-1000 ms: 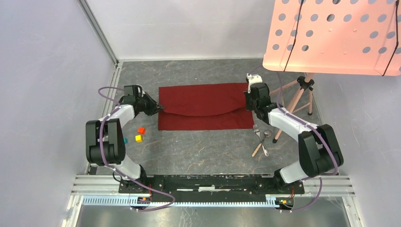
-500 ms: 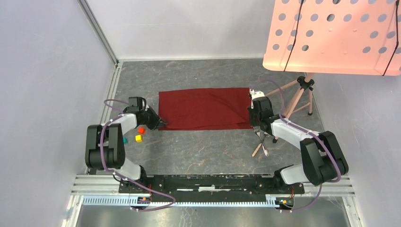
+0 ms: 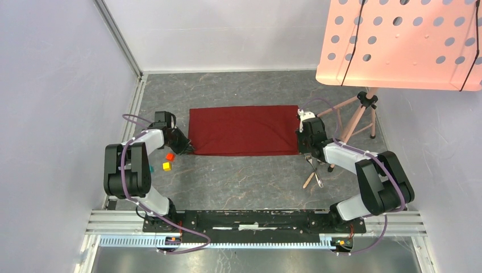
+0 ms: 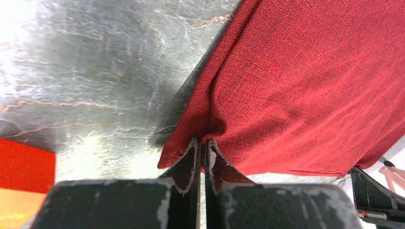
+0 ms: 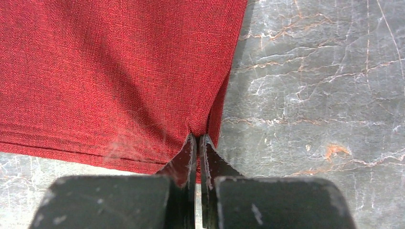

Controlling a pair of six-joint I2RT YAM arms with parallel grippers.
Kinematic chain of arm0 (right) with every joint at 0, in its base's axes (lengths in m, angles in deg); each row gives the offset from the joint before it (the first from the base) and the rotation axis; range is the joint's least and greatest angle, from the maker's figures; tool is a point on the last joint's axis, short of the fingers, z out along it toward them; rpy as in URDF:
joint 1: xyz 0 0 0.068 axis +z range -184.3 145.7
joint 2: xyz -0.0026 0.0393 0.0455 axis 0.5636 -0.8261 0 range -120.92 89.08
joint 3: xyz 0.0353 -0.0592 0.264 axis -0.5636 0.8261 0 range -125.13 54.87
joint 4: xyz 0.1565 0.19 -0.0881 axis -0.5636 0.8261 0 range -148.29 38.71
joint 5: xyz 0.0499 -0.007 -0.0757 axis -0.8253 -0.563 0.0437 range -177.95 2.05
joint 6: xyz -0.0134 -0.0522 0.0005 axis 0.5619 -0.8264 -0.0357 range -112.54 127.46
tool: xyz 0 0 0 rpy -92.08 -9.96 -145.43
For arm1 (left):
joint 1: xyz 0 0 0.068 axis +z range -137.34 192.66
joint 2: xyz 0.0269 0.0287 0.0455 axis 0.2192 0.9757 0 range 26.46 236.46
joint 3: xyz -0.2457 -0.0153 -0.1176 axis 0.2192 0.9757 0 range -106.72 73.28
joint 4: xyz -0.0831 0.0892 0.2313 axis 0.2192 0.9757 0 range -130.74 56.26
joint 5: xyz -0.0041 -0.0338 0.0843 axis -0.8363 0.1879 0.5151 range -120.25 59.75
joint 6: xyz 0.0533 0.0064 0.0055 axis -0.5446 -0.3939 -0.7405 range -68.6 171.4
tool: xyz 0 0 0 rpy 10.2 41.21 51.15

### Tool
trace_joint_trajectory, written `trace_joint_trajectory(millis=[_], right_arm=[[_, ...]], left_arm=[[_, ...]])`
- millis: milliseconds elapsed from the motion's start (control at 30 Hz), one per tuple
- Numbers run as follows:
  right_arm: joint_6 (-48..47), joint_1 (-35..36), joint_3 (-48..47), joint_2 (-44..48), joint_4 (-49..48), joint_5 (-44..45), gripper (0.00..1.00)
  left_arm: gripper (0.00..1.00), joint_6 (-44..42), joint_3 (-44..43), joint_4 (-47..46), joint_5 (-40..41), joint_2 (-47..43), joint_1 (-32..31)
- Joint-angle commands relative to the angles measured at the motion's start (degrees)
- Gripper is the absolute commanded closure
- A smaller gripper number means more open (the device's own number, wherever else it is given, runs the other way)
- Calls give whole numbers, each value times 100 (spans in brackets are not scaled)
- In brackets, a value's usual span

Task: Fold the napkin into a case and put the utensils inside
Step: Fold and flatten the napkin at the center of the board.

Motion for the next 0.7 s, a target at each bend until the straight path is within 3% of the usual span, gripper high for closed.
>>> trace_joint_trajectory(millis=[0, 267, 667], right_arm=[[24, -26, -35, 93, 93, -355, 100], [36, -20, -27, 719, 332, -318, 100], [54, -24, 244, 473, 114, -402, 100]], left_arm=[[98, -372, -98, 389, 399, -233, 83], [98, -612, -176, 544, 339, -355, 82], [98, -485, -10, 280, 333, -161, 84]])
